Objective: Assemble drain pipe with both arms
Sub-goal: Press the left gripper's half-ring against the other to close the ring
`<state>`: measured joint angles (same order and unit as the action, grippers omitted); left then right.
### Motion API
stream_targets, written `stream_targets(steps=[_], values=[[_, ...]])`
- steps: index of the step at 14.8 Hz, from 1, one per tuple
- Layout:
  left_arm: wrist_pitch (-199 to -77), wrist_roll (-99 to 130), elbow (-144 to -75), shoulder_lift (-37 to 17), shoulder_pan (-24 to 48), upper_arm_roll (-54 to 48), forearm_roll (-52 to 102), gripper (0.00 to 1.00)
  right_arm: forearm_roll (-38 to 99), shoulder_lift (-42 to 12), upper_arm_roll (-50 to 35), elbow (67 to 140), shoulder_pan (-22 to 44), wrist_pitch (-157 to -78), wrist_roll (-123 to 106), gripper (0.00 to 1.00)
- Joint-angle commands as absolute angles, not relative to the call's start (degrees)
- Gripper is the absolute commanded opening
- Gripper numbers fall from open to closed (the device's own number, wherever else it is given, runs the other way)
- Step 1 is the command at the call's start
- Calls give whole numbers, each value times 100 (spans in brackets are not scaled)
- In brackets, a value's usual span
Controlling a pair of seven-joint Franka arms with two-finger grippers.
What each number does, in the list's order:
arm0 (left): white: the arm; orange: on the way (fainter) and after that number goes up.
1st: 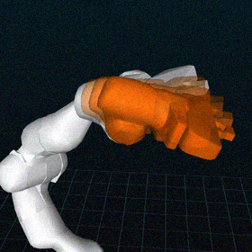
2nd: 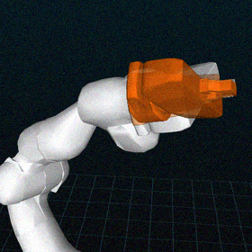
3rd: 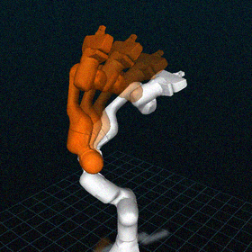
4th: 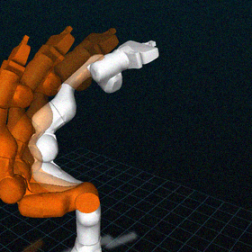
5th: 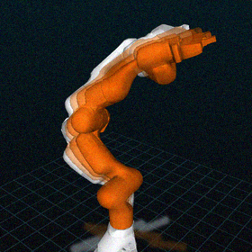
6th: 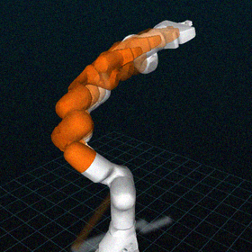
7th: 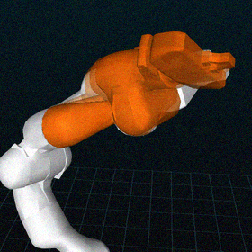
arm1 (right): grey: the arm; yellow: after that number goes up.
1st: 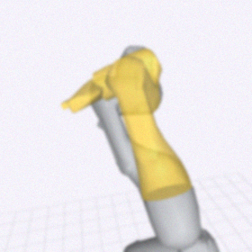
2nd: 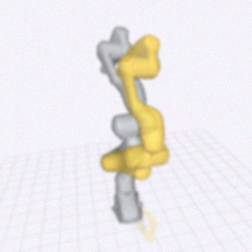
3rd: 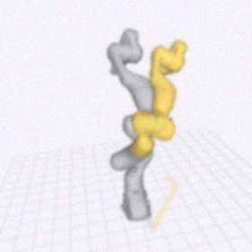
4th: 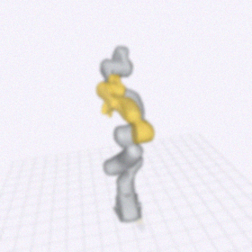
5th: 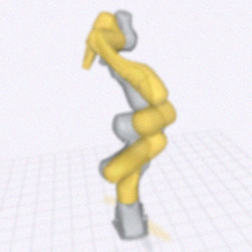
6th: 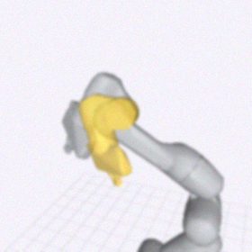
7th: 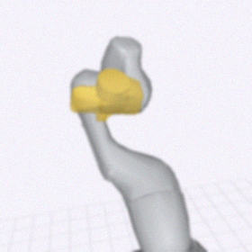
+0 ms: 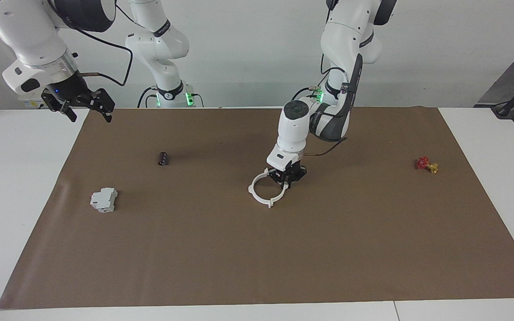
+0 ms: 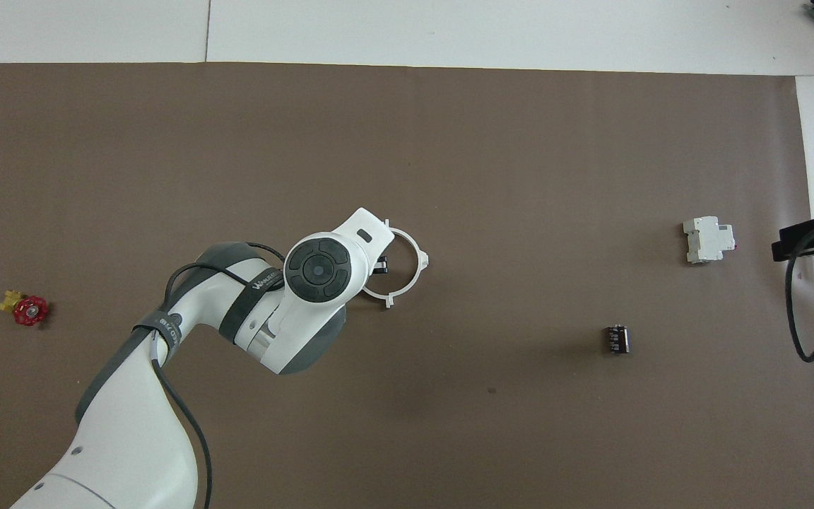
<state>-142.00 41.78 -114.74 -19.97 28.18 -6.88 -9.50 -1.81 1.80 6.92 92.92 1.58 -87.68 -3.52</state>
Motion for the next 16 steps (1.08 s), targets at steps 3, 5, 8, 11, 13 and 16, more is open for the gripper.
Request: stream_targets(steps=[3, 5, 8, 11, 13, 16], values=[[-14432, 4236, -11628, -1960, 2900, -606, -1028, 0, -176, 281, 747, 9387, 193, -8807, -439, 100], [-14440, 4236, -11628, -1960, 2892, -606, -1028, 0, -176, 281, 747, 9387, 193, -8807, -439, 100], [-14440, 4228, -11628, -1960, 2892, -606, -1028, 36, -176, 281, 747, 9387, 193, -8798, -439, 100], [-14397, 4271, -11619, -1960, 2892, -606, -1028, 100, -176, 281, 747, 9387, 193, -8807, -439, 100], [-14213, 4473, -11576, -1942, 2892, -606, -1028, 100, -176, 281, 747, 9387, 193, -8807, -439, 100], [-13547, 4430, -11479, -1619, 2778, -589, -1028, 100, -176, 281, 747, 9387, 193, -8798, -439, 100]])
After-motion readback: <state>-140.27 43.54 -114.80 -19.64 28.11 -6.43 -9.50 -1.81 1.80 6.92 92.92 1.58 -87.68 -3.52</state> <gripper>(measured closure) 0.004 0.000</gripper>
